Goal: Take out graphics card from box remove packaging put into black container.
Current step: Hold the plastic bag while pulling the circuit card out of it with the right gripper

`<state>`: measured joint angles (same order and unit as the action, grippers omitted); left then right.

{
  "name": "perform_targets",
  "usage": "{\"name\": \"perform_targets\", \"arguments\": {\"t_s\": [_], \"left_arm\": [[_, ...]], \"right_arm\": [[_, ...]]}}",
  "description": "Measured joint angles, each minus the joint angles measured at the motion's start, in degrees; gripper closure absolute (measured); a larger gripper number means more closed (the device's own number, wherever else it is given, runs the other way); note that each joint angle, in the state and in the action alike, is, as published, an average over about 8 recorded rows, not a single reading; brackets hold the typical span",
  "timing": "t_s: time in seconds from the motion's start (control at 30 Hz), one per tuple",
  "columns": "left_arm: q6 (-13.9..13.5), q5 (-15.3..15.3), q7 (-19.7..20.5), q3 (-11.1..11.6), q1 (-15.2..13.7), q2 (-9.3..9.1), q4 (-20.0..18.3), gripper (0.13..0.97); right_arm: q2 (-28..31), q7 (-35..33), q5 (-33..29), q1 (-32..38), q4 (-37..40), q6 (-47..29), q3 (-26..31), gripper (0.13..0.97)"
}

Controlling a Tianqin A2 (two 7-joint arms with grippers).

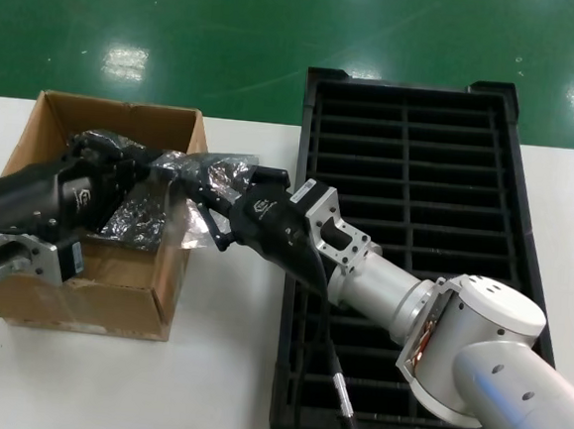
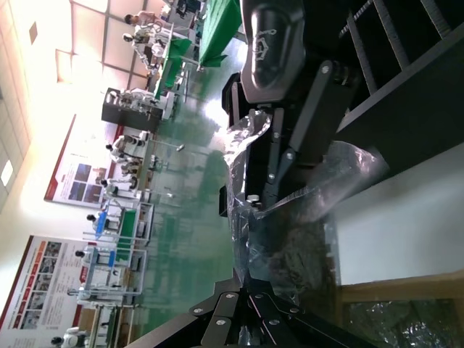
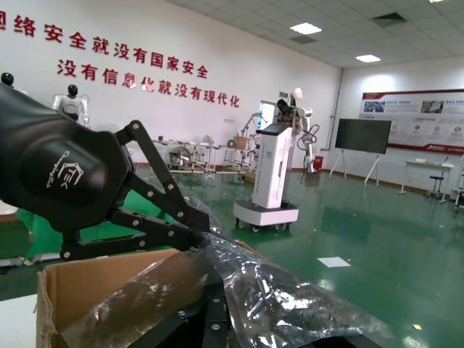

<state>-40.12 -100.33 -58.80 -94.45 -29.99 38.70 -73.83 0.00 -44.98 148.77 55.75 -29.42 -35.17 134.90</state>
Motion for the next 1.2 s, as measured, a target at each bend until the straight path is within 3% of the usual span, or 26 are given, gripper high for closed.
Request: {"name": "perform_targets", "arguments": {"t_s": [0.13, 0.53, 0.87, 1.2], "left_arm": [[0.17, 0.3, -0.31, -0.11, -0.11, 0.05, 0.47, 0.957], [0.96, 0.94, -0.79, -0.2, -0.4, 0.18, 1.74, 0.957], [1.13, 0.89, 0.29, -0.34, -0.33, 0.08, 0.82, 0.957], [0.99, 1.15, 0.43, -0.85, -0.52, -0.03, 0.6, 0.957]], "right_arm": [[0.0, -0.54, 0.74, 0.32, 0.32, -0.14, 0.23, 0.876], [0.0, 1.45, -5.63, -0.58, -0.37, -1.09, -5.37, 0.912], [0.0, 2.22, -5.44, -0.07, 0.97, -1.4, -4.31, 0.912], [0.0, 1.6, -3.77, 0.68, 2.08, -1.76, -3.34, 0.841]]}}
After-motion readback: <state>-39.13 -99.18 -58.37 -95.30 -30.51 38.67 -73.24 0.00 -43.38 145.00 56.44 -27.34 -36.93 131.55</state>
